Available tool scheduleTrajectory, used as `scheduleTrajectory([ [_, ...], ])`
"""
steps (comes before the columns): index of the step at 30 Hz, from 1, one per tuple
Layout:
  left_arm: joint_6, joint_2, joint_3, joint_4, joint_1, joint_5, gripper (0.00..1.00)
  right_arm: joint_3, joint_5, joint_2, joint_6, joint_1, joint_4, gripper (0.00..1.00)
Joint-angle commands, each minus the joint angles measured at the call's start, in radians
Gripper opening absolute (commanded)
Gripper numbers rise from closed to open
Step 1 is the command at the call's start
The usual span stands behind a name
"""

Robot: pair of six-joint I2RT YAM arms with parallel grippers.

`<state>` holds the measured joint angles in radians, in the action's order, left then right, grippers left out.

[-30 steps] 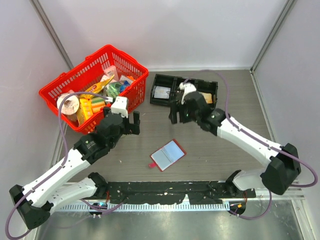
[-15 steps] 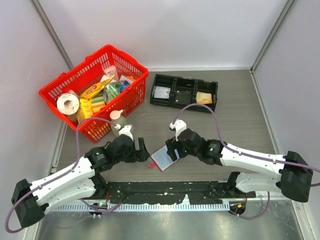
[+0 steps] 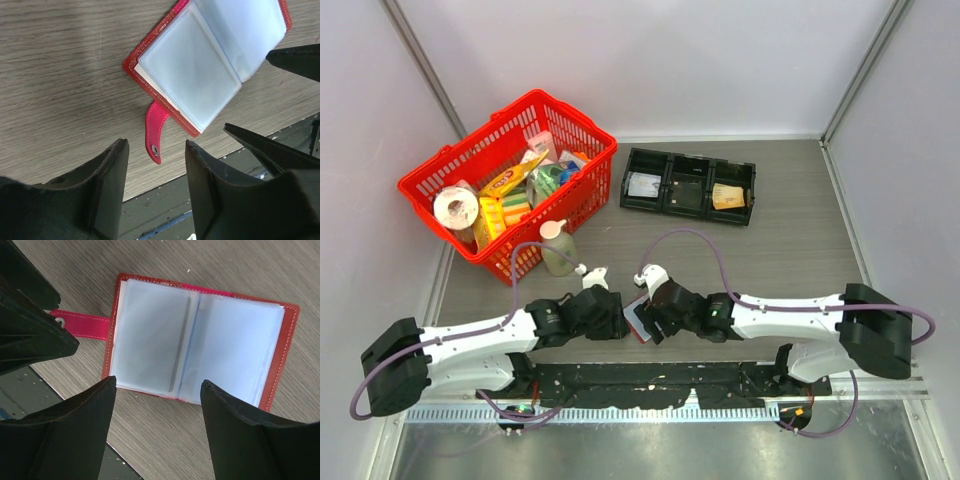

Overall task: Take the credit cards out of the card holder
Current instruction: Remove the credit card from the card holder.

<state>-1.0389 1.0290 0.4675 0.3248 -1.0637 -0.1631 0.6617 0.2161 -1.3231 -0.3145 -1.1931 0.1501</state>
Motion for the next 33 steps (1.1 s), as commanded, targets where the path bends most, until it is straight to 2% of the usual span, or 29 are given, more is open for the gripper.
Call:
scheduleTrajectory([
  [1, -0.030, 0.032, -0.016, -0.093, -0.016, -0.027, 0.48, 0.036, 0.020, -0.047, 0.009, -0.022, -0.038, 0.72],
  [15, -0.062, 0.054, -0.059, -0.155, -0.027, -0.013, 0.14, 0.096, 0.026, -0.154, 0.014, -0.053, -0.018, 0.72],
  [24, -0.075, 0.033, -0.073, -0.162, -0.027, -0.019, 0.03, 0.137, 0.095, -0.228, 0.014, -0.074, 0.048, 0.71],
  [26, -0.073, 0.031, -0.076, -0.162, -0.025, -0.016, 0.00, 0.145, 0.115, -0.229, 0.011, -0.077, 0.066, 0.68],
  [30, -0.067, 0.026, -0.078, -0.153, -0.025, -0.003, 0.00, 0.147, 0.135, -0.193, 0.006, -0.077, 0.095, 0.51],
  [33, -0.053, 0.025, -0.075, -0.136, -0.025, 0.011, 0.00, 0.147, 0.146, -0.153, -0.003, -0.074, 0.115, 0.43],
])
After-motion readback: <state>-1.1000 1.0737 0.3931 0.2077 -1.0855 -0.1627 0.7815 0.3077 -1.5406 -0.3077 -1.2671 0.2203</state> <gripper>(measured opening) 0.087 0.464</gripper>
